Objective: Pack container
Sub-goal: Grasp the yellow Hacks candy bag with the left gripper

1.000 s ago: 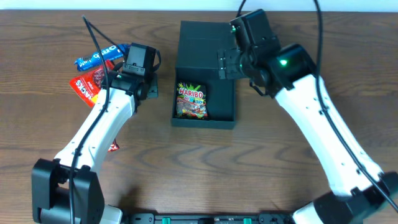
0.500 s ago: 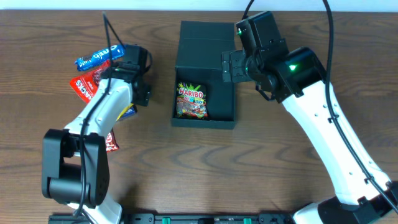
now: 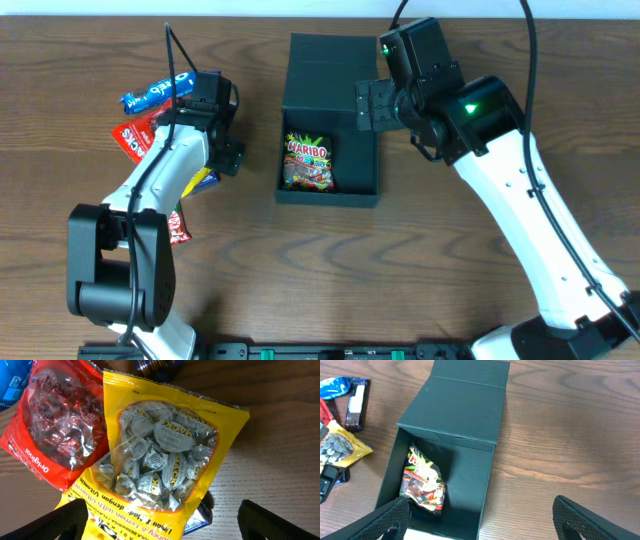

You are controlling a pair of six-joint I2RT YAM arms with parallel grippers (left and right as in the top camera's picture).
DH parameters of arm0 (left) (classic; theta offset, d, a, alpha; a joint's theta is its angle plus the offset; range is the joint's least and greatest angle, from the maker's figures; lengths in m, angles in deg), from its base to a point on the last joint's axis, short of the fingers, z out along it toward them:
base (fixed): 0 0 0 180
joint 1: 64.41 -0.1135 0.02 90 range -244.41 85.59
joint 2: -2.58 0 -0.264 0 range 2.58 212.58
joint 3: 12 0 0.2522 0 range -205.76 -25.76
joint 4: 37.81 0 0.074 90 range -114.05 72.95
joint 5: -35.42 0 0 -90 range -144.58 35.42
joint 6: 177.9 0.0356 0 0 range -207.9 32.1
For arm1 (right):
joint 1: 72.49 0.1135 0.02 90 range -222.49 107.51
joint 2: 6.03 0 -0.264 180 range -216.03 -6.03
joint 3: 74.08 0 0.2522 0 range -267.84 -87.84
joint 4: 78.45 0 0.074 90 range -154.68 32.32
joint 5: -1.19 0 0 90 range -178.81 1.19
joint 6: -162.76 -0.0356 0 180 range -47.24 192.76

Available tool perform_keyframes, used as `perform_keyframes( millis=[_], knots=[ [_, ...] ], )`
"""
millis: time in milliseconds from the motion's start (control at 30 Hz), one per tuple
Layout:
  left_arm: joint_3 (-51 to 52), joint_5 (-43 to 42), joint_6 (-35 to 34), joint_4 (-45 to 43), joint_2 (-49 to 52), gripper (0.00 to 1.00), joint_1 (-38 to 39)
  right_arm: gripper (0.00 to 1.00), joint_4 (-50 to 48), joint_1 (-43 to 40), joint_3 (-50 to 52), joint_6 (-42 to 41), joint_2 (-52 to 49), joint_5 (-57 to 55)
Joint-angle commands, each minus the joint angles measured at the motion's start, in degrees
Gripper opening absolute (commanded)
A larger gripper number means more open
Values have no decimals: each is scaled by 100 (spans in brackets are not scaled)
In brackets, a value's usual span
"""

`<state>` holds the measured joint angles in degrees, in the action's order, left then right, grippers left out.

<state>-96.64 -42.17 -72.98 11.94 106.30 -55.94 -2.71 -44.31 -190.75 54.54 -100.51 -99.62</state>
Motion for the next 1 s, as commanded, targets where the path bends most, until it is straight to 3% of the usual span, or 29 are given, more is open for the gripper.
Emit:
perform_keyframes(
  millis=[0, 200, 467, 967],
  knots=[
    [-52, 20, 306, 35, 85, 96, 48, 91, -39, -15, -59, 70, 83, -107],
    [-50, 122, 699, -52, 94, 97, 138, 92, -61, -15, -59, 72, 83, -107],
    [33, 1322, 632, -332, 415, 97, 446, 92, -22, -122, -57, 157, 83, -144],
    [433, 1674, 627, -564, 476, 99, 538, 92, 39, -520, -59, 157, 83, -140]
  ],
)
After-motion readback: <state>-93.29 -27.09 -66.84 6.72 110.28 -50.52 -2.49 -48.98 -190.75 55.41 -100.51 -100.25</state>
